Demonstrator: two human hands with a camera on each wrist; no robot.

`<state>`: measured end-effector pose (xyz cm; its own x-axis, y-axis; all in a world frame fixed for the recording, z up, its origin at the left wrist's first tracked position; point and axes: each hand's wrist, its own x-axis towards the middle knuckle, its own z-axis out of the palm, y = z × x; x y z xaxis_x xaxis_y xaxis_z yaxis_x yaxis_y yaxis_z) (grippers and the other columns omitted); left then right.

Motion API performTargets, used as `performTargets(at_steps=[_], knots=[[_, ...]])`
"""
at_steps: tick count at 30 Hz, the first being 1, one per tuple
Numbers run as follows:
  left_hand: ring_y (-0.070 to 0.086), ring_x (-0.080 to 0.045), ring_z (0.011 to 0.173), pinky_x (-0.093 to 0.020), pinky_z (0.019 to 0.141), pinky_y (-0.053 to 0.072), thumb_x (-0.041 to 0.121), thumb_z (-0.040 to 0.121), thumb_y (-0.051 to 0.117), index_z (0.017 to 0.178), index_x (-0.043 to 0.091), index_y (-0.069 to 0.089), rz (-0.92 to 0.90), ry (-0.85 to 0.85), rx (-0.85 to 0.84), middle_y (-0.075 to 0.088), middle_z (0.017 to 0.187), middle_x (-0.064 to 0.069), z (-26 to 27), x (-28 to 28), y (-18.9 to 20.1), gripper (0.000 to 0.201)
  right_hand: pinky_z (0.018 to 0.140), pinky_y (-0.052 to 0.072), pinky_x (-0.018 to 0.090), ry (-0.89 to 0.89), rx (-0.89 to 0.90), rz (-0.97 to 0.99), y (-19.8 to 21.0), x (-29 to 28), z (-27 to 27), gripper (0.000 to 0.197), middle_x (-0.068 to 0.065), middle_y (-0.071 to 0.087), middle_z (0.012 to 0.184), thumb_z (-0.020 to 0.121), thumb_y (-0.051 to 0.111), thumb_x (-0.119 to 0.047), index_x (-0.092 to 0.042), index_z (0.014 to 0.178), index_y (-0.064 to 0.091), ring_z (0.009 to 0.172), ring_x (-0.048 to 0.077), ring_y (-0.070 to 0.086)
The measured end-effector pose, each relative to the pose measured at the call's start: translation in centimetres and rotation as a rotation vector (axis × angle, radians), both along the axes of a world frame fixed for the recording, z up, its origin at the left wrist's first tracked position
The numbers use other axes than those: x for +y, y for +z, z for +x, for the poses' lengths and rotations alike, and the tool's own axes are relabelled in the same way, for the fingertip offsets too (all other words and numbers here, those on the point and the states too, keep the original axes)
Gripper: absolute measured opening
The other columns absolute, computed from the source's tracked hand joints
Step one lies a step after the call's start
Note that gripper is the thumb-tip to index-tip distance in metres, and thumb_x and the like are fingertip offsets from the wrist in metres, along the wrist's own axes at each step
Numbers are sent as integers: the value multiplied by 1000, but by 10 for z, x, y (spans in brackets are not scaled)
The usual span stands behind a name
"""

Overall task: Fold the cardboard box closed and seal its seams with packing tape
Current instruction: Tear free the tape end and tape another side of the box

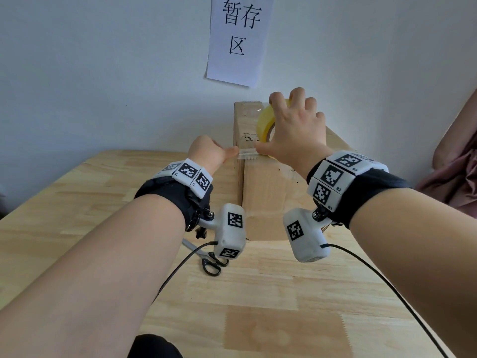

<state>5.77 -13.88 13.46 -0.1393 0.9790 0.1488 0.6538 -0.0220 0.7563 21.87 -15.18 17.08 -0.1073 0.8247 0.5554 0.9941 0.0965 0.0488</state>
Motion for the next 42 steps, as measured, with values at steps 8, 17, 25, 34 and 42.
performTargets(at_steps=[8, 17, 25, 34, 42], knots=[[53, -24, 74, -28, 70, 40, 39, 87, 63, 70, 6, 57, -63, 20, 42, 55, 73, -5, 2, -2, 1, 38, 74, 36, 39, -12, -16, -17, 2, 1, -2, 78, 13, 37, 123, 66, 69, -54, -17, 126, 36, 102, 34, 43], [34, -10, 47, -21, 46, 28, 48, 84, 64, 65, 16, 47, -371, 30, -473, 43, 58, 3, 4, -1, -24, 41, 74, 35, 39, -2, -17, 9, -2, -1, 0, 78, 13, 37, 124, 67, 68, -56, -17, 126, 37, 102, 33, 43], [36, -3, 34, -13, 36, 28, 42, 91, 57, 70, 19, 49, -481, -67, -868, 47, 45, 9, 4, 1, -43, 32, 74, 33, 38, 11, 22, 21, -3, 1, 2, 78, 13, 38, 123, 66, 70, -53, -18, 127, 36, 103, 33, 43], [40, -2, 29, -12, 31, 28, 25, 93, 56, 68, 16, 50, -448, -95, -744, 51, 45, 6, 8, -1, -36, 27, 73, 34, 38, 18, 41, 15, -3, 2, 2, 76, 13, 38, 122, 66, 70, -51, -17, 125, 37, 102, 33, 44], [36, -5, 41, -15, 43, 24, 26, 93, 52, 69, 16, 45, -430, -25, -466, 51, 54, 7, 15, -9, -22, 27, 73, 35, 39, 9, 42, 0, -1, 3, 0, 76, 13, 38, 123, 64, 71, -50, -17, 124, 38, 102, 33, 43]])
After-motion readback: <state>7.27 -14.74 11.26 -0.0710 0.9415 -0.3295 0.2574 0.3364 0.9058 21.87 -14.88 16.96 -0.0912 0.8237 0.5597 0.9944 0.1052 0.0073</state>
